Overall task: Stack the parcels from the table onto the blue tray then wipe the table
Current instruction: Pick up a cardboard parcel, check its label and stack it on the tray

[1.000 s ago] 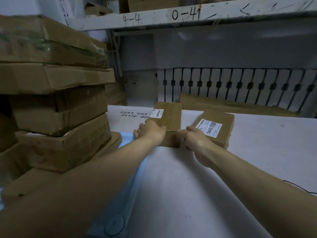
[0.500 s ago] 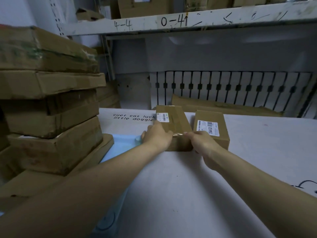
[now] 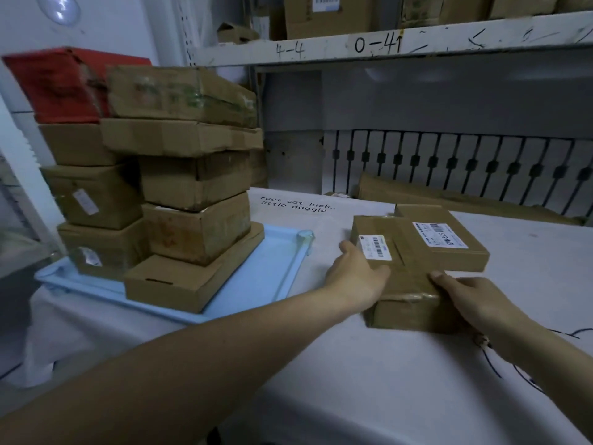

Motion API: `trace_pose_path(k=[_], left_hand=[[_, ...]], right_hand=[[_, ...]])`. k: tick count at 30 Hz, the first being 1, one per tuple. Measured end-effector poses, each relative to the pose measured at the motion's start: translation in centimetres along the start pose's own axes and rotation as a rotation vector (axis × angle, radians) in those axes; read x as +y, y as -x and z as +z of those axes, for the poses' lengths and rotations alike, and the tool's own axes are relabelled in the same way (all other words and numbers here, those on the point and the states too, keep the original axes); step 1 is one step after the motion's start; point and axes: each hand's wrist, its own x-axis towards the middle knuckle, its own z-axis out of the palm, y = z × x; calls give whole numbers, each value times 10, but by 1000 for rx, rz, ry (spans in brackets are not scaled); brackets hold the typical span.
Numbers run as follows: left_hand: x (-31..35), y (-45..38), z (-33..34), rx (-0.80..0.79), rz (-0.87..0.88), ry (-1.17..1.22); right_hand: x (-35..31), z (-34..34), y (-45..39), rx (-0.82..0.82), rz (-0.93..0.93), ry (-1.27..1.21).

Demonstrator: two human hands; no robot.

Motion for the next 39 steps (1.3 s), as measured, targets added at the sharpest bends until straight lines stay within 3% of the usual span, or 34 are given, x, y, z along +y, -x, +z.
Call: trace_pose_path(k=[13,17,23,39], left_hand=[[-13,48,-1,-245,-135,-7],[-12,50,-2,-234,-161,66],[-10,51,11,-263,-319,484],[-8,65,-4,-311,-281,791]], right_hand=[[15,-22,60,19,27,167],[14,-25,67,-5,65,107],[14,-21,76,-89,123,-29],[20,-33,82,-175,76,-430]])
